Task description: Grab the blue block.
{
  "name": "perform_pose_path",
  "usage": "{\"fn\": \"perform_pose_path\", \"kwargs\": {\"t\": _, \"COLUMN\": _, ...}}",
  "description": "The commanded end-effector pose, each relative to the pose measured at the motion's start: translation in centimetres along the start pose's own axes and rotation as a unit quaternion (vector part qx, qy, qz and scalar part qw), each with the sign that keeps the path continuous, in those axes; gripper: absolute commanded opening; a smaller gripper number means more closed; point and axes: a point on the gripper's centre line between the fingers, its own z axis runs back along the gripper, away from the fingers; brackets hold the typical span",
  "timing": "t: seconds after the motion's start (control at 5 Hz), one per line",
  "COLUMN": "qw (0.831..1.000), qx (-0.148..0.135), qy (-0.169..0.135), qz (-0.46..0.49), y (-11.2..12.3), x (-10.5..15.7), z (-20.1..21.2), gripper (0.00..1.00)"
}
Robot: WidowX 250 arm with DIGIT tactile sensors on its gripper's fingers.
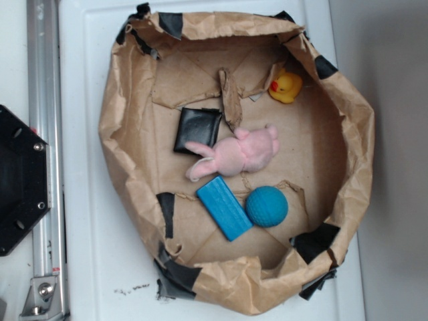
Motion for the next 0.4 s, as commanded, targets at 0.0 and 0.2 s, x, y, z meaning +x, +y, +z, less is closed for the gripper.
{"fn": "perform_pose_path", "kwargs": {"t": 0.0, "qw": 1.000, "qx": 0.000, "qy": 0.000, "qz": 0.000, "y": 0.0, "x": 0.0, "z": 0.0, "gripper": 1.00}}
{"fn": "perform_pose_path", "kwargs": {"t": 0.2, "qw": 0.998, "qx": 0.025, "qy": -0.002, "qz": -0.062, "y": -0.8, "x": 4.6, "z": -3.0, "gripper": 1.00}}
